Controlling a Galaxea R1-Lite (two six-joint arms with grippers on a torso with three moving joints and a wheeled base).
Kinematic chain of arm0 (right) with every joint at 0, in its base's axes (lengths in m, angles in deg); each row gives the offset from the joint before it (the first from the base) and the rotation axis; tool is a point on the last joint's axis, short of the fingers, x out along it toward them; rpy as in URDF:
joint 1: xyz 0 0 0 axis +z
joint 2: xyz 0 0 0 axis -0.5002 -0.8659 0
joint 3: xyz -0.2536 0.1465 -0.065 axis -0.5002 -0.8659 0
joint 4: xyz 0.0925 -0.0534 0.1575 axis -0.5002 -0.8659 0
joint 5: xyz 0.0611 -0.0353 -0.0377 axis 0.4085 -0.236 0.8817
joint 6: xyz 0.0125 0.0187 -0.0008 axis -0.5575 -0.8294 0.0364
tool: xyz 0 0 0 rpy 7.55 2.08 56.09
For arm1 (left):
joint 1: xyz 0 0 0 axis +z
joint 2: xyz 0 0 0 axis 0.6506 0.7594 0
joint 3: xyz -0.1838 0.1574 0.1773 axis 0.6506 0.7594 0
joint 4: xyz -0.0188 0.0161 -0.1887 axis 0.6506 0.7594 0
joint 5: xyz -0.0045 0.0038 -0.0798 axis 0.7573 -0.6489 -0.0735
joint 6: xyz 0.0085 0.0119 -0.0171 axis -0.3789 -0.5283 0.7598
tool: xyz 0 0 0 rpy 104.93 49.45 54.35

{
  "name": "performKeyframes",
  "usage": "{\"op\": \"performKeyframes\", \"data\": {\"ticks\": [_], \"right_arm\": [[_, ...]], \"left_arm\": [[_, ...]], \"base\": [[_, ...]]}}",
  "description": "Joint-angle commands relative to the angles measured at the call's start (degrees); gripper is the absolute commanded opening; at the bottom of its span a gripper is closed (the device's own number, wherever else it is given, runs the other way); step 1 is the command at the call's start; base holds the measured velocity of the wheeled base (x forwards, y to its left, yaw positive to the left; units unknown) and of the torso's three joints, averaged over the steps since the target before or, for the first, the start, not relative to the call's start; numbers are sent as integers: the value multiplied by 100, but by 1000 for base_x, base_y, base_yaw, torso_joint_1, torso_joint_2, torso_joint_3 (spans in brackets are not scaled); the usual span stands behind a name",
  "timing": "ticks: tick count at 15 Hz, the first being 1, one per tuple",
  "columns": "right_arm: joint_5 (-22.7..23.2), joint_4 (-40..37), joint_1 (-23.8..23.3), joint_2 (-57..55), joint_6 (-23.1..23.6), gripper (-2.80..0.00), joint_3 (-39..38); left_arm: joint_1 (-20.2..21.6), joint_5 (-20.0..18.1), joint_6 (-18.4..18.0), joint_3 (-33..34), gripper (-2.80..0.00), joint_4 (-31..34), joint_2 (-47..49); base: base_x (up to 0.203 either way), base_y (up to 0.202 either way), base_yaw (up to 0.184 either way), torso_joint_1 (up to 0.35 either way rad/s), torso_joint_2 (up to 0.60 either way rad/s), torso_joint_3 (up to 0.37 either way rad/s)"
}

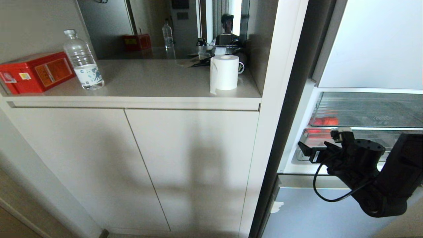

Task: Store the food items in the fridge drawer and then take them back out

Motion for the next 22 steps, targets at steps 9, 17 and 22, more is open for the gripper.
{"op": "performKeyframes", "data": {"ticks": [9, 17, 22], "right_arm": [[-165, 51, 433, 8, 16, -280, 215], [-149, 51, 468, 243, -10, -280, -267], [-129, 51, 516, 823, -61, -280, -1074]], "left_arm": [[1, 1, 0, 1, -280, -1, -2], [1, 1, 0, 1, -280, -1, -2], [1, 1, 0, 1, -280, -1, -2]], "base": [[0, 0, 0, 0, 0, 0], [0, 0, 0, 0, 0, 0], [0, 0, 0, 0, 0, 0]]}}
